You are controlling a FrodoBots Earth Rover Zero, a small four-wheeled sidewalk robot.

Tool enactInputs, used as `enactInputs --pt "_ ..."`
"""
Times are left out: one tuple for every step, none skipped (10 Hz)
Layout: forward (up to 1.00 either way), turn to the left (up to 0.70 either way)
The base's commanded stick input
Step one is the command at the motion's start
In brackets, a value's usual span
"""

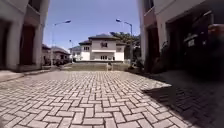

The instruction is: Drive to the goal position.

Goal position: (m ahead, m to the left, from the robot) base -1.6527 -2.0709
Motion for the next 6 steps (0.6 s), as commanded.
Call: enactInputs --pt "0.50 0.00" --pt "0.50 0.00" --pt "0.50 0.00" --pt "0.50 0.00" --pt "0.50 0.00" --pt "0.50 0.00"
